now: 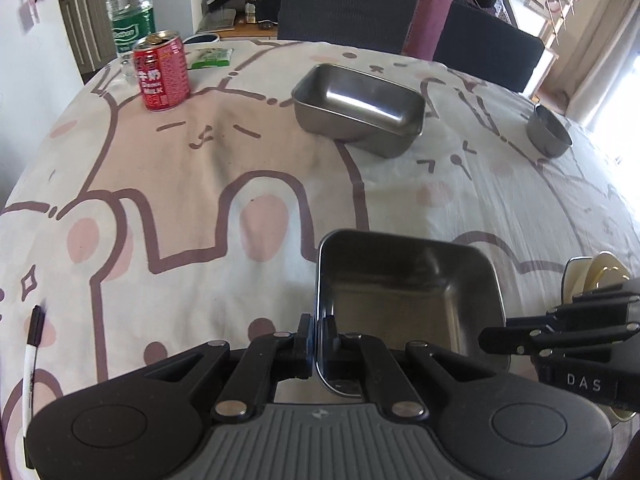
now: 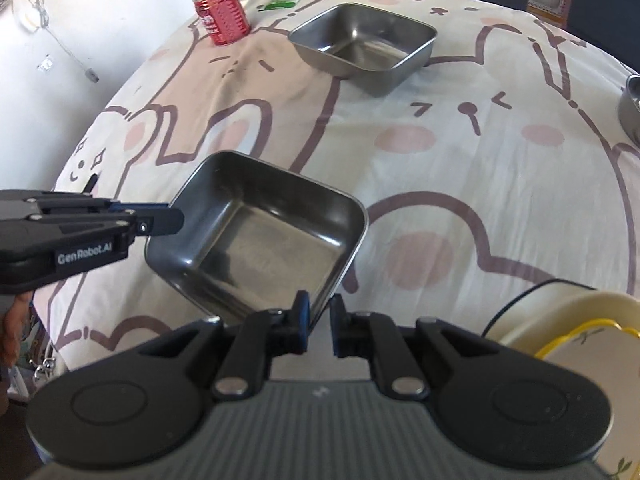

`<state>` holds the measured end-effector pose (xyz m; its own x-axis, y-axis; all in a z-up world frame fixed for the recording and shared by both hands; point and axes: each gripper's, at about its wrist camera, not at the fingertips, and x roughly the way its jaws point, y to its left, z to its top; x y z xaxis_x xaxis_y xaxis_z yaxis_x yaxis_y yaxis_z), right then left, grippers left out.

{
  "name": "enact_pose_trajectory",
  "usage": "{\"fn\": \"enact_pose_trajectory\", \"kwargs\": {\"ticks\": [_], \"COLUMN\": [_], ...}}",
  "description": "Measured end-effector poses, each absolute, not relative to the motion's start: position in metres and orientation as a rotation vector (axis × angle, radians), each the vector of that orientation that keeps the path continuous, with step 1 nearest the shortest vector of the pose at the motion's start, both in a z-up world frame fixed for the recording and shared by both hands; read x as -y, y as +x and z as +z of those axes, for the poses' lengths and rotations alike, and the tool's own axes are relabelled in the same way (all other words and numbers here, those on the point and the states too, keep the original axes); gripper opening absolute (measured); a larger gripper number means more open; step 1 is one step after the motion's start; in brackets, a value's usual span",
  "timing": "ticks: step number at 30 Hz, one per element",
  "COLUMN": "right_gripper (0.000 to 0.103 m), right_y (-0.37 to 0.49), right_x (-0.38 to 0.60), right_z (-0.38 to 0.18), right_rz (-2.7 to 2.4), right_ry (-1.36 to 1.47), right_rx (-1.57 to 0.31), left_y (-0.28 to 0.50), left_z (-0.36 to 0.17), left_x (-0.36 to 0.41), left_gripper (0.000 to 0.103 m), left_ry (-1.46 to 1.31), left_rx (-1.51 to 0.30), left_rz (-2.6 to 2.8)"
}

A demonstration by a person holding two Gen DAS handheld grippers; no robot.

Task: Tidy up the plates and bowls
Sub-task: 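Lift the steel tray with both tools and carry it across the tablecloth, then lower the steel tray onto the tablecloth and open both tools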

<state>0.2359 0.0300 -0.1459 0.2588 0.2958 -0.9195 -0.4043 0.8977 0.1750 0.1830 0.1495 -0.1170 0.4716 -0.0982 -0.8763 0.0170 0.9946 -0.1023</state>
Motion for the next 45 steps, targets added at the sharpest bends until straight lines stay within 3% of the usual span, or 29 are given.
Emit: {"fn": "enact_pose_trajectory", "kwargs": {"ticks": [19,24,26,31,33,36,38,40,41,45], "right_gripper": [0.014,0.017,0.021,0.045,0.049,0.060,0.068,0.085,0.088,0.098], "right_y": [0.239,0.240,0.240,0.241,0.241,0.240,0.238,0.237,0.237,0.237], "right_x": [-0.034,-0.033,-0.031,-0.024,-0.022,-0.021,-0.020,-0.020,-0.019,-0.015], "right_z": [-0.151,-0.152,-0.152,-0.151,-0.150,-0.149,-0.147,-0.144,-0.142,-0.131], "right_rz": [0.477,0.474,0.462,0.433,0.423,0.413,0.416,0.423,0.420,0.420], "right_ry": [-0.107,-0.093,-0.090,-0.059,-0.051,-0.050,-0.054,-0.056,-0.055,-0.033], "right_rx": [-1.245,-1.244,-1.242,-1.223,-1.213,-1.197,-1.179,-1.164,-1.158,-1.127], "left_y": [0.179,0.179,0.179,0.179,0.179,0.180,0.179,0.179,0.179,0.181], "left_z": [-0.118,-0.122,-0.123,-0.120,-0.119,-0.115,-0.112,-0.107,-0.104,-0.092], "left_x": [-0.147,-0.146,-0.147,-0.151,-0.151,-0.152,-0.152,-0.153,-0.154,-0.162], "left_gripper": [0.008,0.015,0.023,0.040,0.044,0.057,0.074,0.085,0.091,0.101], "left_ry": [-0.052,-0.029,-0.030,-0.041,-0.047,-0.046,-0.044,-0.038,-0.033,-0.059], "left_rx": [-1.107,-1.127,-1.131,-1.124,-1.118,-1.107,-1.093,-1.064,-1.048,-1.004], "left_rz": [-0.088,-0.087,-0.088,-0.090,-0.089,-0.093,-0.096,-0.090,-0.082,-0.058]}}
